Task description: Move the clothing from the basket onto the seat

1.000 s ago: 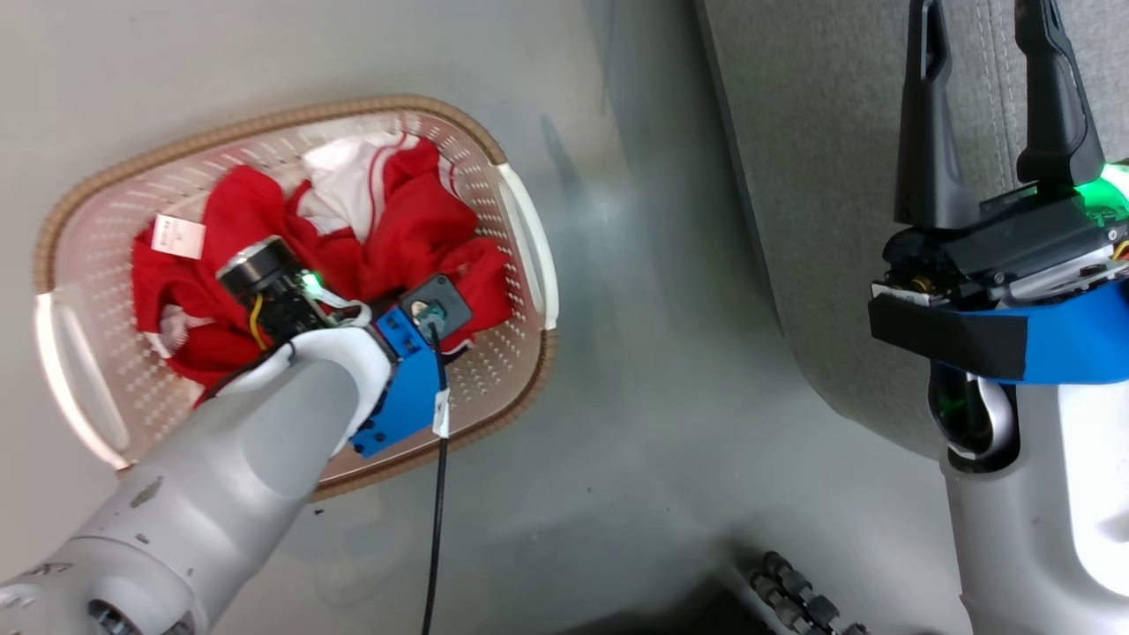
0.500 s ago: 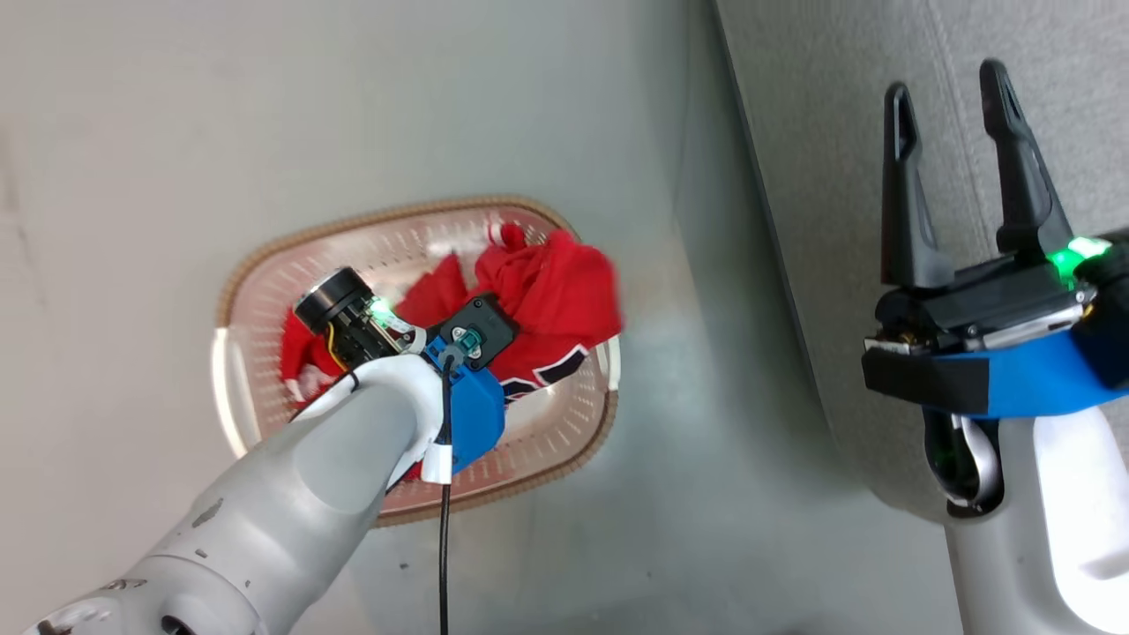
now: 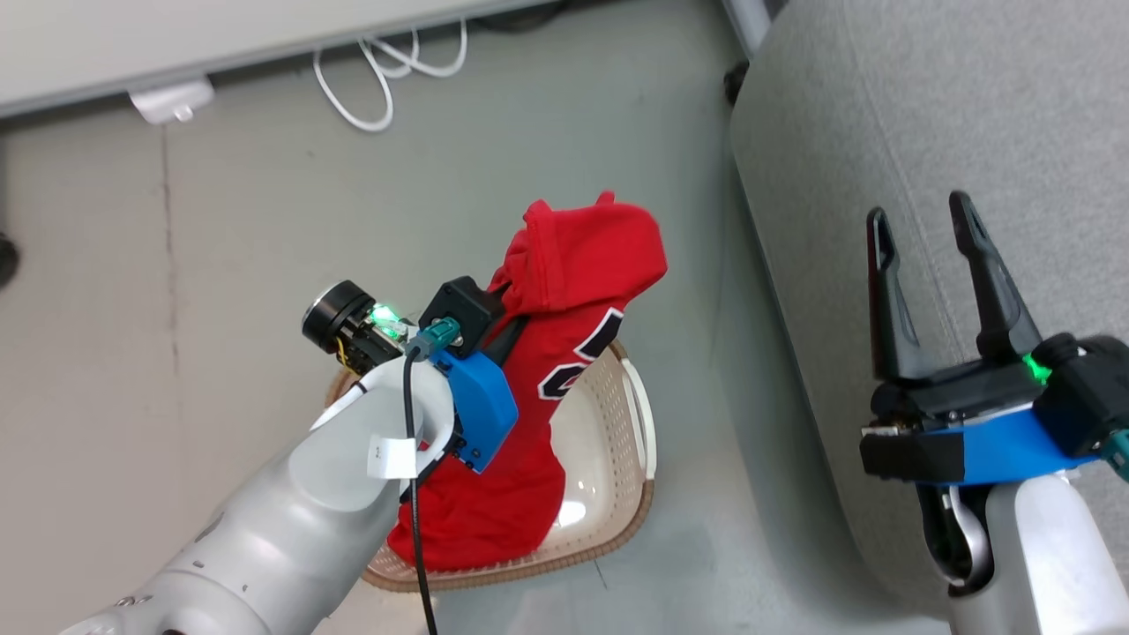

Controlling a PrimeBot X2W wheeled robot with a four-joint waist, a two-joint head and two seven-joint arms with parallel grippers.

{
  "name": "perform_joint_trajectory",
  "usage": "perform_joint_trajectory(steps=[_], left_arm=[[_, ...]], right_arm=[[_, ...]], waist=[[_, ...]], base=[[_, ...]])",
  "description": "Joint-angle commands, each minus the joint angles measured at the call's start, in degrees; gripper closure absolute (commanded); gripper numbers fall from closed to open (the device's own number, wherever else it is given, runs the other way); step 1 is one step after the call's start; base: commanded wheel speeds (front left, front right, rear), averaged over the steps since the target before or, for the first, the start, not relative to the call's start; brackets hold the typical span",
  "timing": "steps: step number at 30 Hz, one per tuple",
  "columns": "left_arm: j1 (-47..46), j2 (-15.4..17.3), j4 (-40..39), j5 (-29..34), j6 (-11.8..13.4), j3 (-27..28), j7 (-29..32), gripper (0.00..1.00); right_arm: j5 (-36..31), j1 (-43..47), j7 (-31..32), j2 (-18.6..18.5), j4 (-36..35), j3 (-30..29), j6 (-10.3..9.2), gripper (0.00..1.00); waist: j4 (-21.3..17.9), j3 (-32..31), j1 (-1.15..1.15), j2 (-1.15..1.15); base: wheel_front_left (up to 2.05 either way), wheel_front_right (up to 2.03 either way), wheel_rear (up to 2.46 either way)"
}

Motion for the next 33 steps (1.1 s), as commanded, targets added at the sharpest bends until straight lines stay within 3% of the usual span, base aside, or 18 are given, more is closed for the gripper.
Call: perform_joint_trajectory(steps=[1,11,19,33], left_arm=[[1.16,0.47,-0.98,0.55,0.13,1.31,-0.35,1.00],[6.08,2.33,-8.70,3.83,1.28,10.68,-0.35,1.00],[10.27,2.05,-14.34,5.98,1.71,17.45,-0.36,1.00],[17.19,1.33,-21.21,9.18,1.86,22.89,-0.36,1.00]], right_arm=[[-0.19,1.38,-0.24,-0.24,0.31,-0.28,0.01,0.00],[-0.19,7.45,-0.24,0.29,1.74,-0.64,0.01,0.00],[-0.06,11.38,-0.24,0.64,2.05,-0.86,0.01,0.00],[0.93,15.65,-0.24,0.86,2.38,-0.45,0.01,0.00]], waist=[[1.24,-3.81,0.01,0.00],[2.60,-11.80,0.01,0.00],[3.98,-16.40,0.01,0.00],[5.64,-20.77,0.01,0.00]], base=[[0.00,0.00,0.00],[0.00,0.00,0.00],[0.00,0.00,0.00],[0.00,0.00,0.00]])
